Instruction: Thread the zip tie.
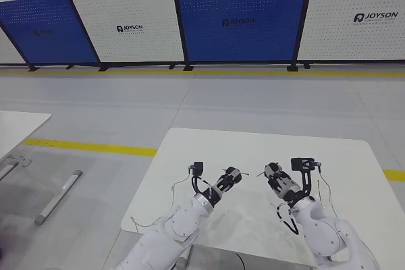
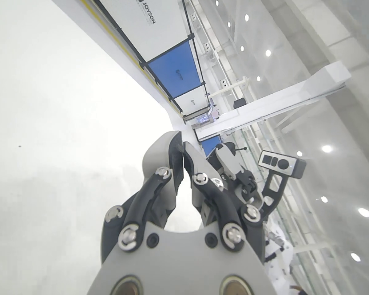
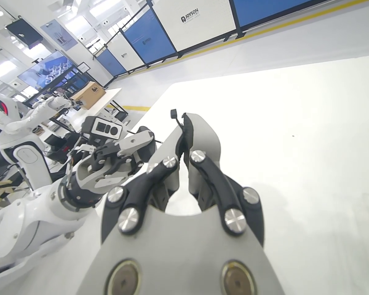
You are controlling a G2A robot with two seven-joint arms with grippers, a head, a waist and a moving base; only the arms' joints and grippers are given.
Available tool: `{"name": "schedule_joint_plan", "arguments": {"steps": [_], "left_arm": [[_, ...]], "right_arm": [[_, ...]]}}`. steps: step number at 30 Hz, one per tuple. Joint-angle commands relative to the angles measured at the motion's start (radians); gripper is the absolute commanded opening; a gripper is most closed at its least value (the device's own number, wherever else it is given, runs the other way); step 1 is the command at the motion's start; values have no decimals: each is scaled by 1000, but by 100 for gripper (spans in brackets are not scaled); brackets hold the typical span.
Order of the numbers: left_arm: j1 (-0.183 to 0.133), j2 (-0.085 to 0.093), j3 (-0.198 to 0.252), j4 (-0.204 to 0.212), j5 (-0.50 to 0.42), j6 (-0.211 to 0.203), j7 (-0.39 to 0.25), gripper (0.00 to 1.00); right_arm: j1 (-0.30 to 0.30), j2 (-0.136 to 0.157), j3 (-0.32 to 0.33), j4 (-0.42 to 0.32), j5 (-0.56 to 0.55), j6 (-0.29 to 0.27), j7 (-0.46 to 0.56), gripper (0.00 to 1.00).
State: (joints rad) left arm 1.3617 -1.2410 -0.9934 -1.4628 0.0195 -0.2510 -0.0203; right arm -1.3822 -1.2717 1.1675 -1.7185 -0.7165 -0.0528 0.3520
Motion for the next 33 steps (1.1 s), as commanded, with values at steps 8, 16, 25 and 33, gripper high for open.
{"name": "schedule_joint_plan", "arguments": {"steps": [8, 16, 25, 33], "left_arm": [[0, -1, 6, 19, -4, -36, -43, 0], [0, -1, 6, 18, -5, -35, -44, 0], [-30, 11, -31, 49, -104, -89, -245, 0], [-28, 16, -85, 53, -225, -89, -317, 0]], "right_arm": [[6, -2, -11, 1, 3, 11, 13, 0], [6, -2, -11, 1, 3, 11, 13, 0], [6, -2, -11, 1, 3, 11, 13, 0], [6, -2, -11, 1, 3, 11, 13, 0]]}}
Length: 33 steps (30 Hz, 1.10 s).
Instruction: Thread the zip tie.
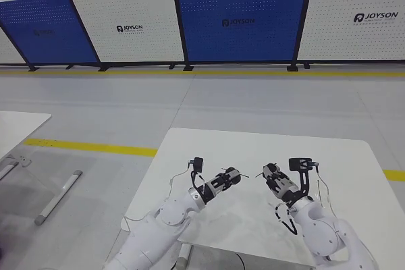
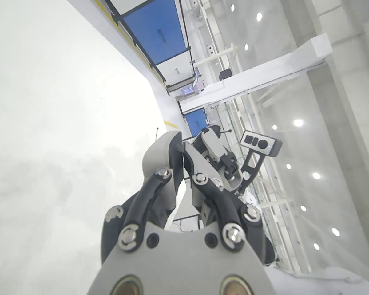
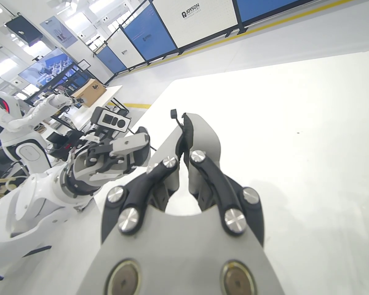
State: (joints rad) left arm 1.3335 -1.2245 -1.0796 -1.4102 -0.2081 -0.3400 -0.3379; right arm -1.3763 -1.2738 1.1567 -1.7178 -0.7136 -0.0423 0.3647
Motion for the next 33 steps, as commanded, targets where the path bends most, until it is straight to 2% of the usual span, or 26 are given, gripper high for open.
{"name": "schedule_joint_plan", "arguments": {"steps": [1, 7, 11, 14, 28, 33], "left_arm": [[0, 0, 1, 0, 2, 0, 1, 0], [0, 0, 1, 0, 2, 0, 1, 0], [8, -4, 14, -15, 45, 6, 65, 0], [8, -4, 14, -15, 45, 6, 65, 0], [8, -4, 14, -15, 45, 6, 65, 0], [8, -4, 14, -15, 45, 6, 65, 0]], "right_arm": [[0, 0, 0, 0, 0, 0, 0, 0], [0, 0, 0, 0, 0, 0, 0, 0], [-8, -2, -6, -2, 4, -5, -27, 0], [-10, -4, -18, -6, 8, -17, -36, 0], [-2, -9, -29, 5, 22, -2, -52, 0], [30, -15, -51, 37, 33, 12, -39, 0]]}}
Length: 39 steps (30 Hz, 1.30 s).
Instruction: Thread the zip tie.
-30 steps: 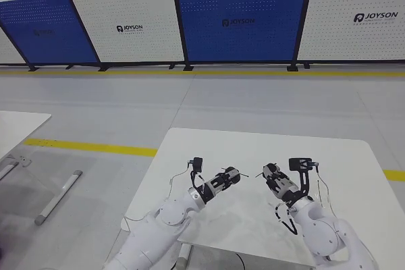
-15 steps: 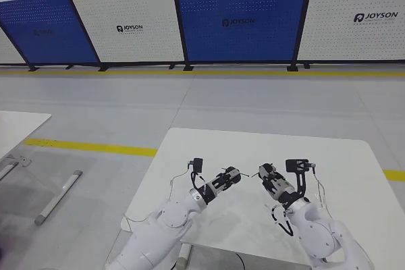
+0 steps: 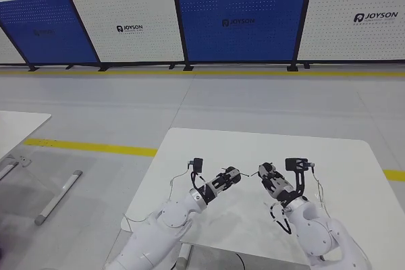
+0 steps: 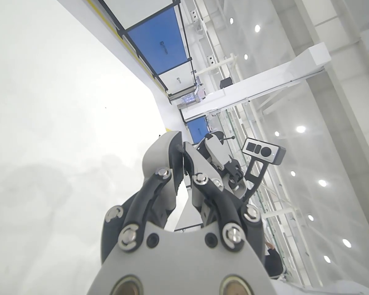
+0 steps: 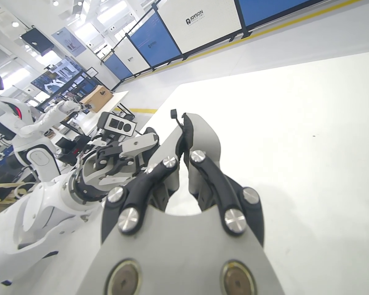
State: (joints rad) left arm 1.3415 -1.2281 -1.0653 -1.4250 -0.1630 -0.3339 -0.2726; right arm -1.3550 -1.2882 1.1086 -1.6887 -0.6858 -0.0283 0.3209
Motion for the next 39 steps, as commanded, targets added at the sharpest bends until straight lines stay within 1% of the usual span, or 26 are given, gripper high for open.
{"name": "schedule_joint_plan", "arguments": {"steps": [1, 7, 16, 24, 39], "left_arm": [[0, 0, 0, 0, 0, 0, 0, 0], [0, 0, 0, 0, 0, 0, 0, 0], [0, 0, 0, 0, 0, 0, 0, 0], [0, 0, 0, 0, 0, 0, 0, 0], [0, 0, 0, 0, 0, 0, 0, 0]], "right_arm": [[13, -2, -4, 14, 7, -3, 5, 0], [22, -4, -6, 21, 15, -11, 6, 0], [20, -4, -5, 16, 5, -1, 16, 0], [9, -3, 2, 5, -5, -8, 14, 0], [7, -4, 5, 1, -11, -12, 13, 0]]}}
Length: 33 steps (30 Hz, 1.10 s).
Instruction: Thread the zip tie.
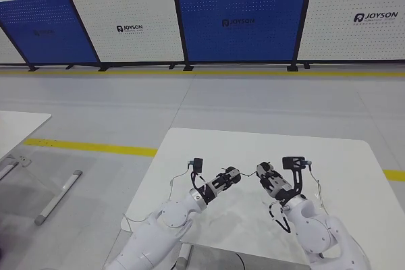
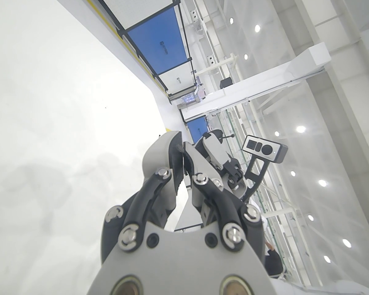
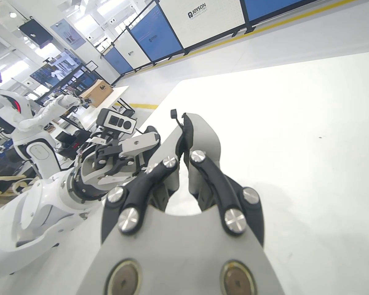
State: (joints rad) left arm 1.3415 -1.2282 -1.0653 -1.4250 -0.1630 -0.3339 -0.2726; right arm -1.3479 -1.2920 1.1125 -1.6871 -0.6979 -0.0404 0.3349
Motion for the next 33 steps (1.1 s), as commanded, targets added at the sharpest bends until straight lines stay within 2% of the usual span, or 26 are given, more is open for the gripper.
{"name": "schedule_joint_plan", "arguments": {"steps": [1, 25, 33], "left_arm": [[0, 0, 0, 0, 0, 0, 0, 0], [0, 0, 0, 0, 0, 0, 0, 0], [0, 0, 0, 0, 0, 0, 0, 0]], "right_arm": [[-1, 0, 3, -1, 2, 0, -2, 0], [21, -5, -11, 27, -6, -3, 15, 0], [41, -7, -35, 63, -57, -43, -4, 0]]}}
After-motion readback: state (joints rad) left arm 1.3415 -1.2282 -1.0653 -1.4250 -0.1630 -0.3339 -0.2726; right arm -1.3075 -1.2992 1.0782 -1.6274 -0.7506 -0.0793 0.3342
